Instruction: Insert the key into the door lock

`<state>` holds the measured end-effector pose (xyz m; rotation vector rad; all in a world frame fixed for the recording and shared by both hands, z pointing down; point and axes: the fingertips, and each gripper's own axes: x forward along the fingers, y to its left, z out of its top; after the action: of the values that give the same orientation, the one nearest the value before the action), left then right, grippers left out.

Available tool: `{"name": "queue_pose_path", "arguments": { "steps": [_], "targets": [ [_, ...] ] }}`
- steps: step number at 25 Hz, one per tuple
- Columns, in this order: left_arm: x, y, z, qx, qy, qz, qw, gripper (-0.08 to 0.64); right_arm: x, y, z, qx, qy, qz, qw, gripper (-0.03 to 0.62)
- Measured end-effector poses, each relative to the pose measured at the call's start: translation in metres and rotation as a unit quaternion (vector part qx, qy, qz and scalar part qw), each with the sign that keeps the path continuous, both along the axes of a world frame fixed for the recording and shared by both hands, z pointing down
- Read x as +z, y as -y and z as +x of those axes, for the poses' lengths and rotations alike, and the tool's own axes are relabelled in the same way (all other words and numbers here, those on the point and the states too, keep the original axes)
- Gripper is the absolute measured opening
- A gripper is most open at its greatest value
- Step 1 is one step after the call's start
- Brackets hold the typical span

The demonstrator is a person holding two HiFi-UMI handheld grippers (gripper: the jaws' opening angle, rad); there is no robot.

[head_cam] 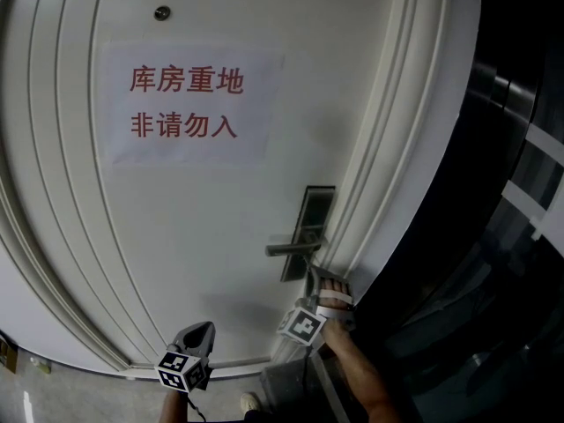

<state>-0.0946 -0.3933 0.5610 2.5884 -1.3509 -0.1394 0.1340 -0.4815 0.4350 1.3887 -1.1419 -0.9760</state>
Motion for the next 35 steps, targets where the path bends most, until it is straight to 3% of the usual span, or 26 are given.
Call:
{"name": "queue_pose_path", "arguments": {
  "steps": [35],
  "targets": [
    [0.001, 0.002, -0.008, -0.013, -0.005, -0.004, 0.9999, 0.003, -0.002, 0.012, -0.008, -0.013, -0.014, 0.003, 1.000, 0.011]
  ]
}}
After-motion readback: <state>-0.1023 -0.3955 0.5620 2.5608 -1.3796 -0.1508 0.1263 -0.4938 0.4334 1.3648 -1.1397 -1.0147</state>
